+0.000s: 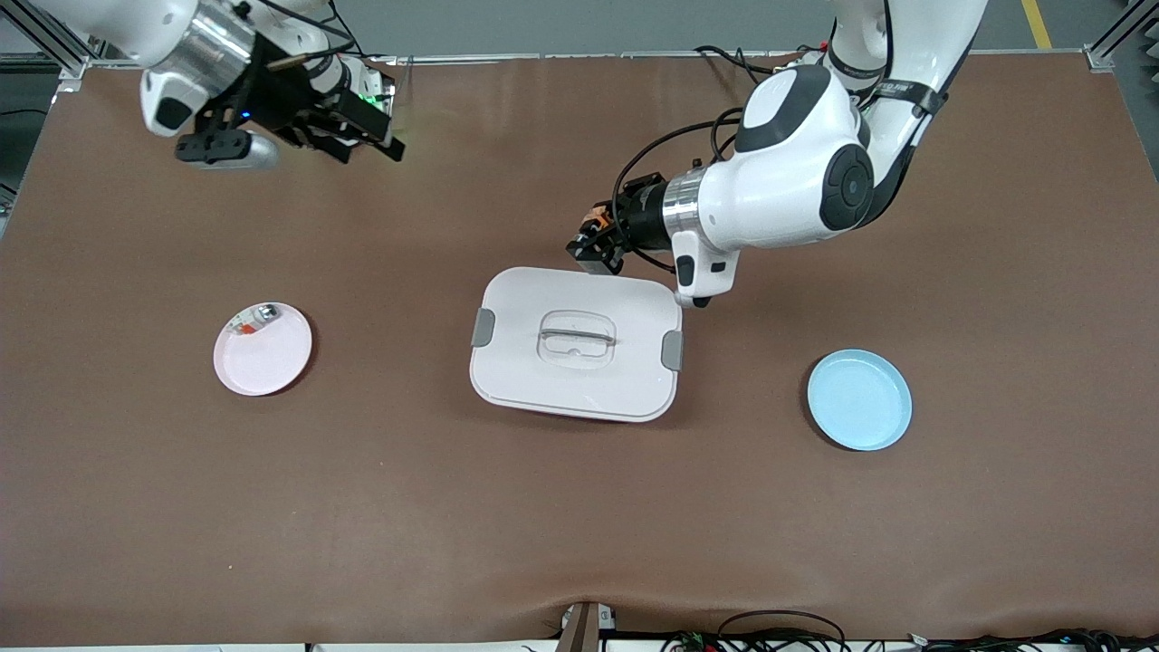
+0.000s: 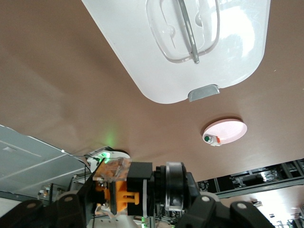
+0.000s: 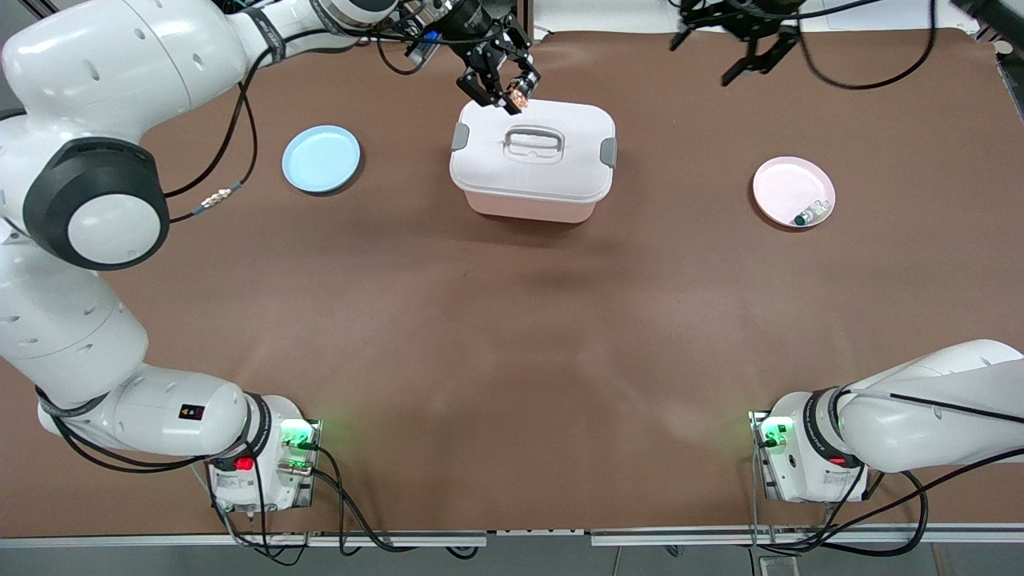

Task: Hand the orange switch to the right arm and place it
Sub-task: 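Bring the switch above the white box toward the right gripper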

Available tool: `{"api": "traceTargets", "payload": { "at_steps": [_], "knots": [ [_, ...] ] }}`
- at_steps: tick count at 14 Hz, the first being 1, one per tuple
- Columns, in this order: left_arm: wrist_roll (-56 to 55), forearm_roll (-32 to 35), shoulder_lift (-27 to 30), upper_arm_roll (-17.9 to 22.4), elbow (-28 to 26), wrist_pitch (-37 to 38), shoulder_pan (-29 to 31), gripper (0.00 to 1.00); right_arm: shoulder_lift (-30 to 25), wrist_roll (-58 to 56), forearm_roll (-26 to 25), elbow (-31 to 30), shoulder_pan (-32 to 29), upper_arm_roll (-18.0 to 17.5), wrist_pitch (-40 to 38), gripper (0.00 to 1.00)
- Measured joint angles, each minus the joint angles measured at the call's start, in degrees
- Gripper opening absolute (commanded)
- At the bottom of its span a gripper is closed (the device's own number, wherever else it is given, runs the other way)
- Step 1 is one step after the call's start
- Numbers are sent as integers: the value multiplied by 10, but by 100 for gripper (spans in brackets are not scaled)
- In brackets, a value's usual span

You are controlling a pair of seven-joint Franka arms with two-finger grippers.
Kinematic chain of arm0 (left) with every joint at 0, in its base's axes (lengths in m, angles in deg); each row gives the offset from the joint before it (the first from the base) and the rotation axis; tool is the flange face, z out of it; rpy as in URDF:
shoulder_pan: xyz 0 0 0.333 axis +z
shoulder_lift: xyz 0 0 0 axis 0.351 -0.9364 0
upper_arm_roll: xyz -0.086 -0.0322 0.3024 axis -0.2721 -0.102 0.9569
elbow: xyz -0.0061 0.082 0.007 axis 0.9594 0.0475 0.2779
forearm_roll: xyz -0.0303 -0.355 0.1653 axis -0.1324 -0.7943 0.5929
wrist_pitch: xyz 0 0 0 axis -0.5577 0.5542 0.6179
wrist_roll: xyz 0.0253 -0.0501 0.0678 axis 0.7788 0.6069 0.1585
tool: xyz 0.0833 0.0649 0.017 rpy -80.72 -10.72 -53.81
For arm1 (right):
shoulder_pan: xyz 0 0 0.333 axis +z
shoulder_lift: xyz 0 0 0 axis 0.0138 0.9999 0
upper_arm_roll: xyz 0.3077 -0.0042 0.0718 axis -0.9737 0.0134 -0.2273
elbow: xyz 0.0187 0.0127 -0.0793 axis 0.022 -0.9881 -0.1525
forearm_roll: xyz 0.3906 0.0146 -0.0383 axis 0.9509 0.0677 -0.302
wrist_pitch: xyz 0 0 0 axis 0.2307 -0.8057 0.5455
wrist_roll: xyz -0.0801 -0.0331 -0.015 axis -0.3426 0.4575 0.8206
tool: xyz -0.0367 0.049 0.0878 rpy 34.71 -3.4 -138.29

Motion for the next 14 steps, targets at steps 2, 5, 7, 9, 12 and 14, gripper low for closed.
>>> {"api": "traceTargets", "payload": {
  "at_steps": [2,5,7,9,12,14],
  "knots": [
    [-39,-1,-9,0,1,-30,-14,0,-4,49,0,-18,29,-15,47,100],
    [-83,-1,-17,0,5,-55,-28,0,-5,97,0,-34,43,-43,94,100],
    [-99,-1,-21,0,12,-56,-30,0,-4,108,0,-39,43,-50,111,100],
    [-106,-1,-25,0,17,-56,-33,0,2,109,0,-45,43,-49,135,100],
    [-107,-1,-28,0,20,-56,-34,0,30,109,20,-47,47,-51,185,100],
    [-107,-1,-29,0,20,-59,-34,0,52,109,29,-47,56,-52,213,100]
  ]
}}
